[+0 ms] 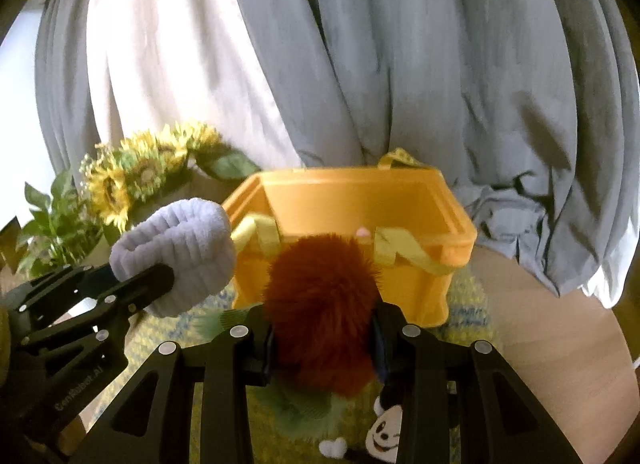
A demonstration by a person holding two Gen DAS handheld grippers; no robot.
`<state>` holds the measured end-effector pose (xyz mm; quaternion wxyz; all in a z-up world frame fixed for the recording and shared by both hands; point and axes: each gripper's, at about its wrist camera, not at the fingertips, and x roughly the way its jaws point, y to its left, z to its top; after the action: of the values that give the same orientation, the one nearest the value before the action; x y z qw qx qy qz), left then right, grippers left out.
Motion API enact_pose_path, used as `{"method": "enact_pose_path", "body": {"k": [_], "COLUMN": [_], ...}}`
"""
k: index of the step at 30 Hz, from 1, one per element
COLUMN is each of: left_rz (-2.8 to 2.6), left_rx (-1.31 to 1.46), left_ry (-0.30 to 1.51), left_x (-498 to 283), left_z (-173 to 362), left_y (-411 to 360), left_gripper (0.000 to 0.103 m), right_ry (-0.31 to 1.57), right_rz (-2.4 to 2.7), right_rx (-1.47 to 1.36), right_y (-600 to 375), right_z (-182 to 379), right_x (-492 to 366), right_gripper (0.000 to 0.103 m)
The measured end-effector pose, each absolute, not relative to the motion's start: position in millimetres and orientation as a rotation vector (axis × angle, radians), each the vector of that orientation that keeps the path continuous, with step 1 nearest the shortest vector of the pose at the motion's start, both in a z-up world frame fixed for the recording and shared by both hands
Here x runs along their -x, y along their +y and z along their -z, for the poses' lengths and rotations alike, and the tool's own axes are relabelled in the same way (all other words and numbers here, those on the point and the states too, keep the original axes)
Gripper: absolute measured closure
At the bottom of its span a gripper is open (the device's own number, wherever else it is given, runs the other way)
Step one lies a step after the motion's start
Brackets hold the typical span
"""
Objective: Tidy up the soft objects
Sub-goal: 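Lift the hair band and pompom and carry both over the crate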
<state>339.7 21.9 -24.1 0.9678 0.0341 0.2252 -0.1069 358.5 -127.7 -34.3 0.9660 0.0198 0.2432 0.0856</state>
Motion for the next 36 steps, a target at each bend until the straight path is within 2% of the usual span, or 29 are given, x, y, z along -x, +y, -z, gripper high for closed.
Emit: {"method": "enact_pose_path", "body": {"k": [14,36], "left_rz": [0.217,0.215], "left_rx": [-0.062,-0.082], "left_ry": [0.364,0.288], "left_x": [-349.1,-393.5], "left_z": [-7.3,-32.3], "left_y": [24.3,16.7], "left_gripper": [0.075,0.075], "right_ry": [0.355,0.258], "right_rz": [-0.163,-0.128], "right_rx": [-0.039,-0.046], "right_y": [-126.2,-136.6], "right_z": [-2.7,-34.8], "right_x": [-360.8,-399.8], "right_gripper": [0.067,0.067]}}
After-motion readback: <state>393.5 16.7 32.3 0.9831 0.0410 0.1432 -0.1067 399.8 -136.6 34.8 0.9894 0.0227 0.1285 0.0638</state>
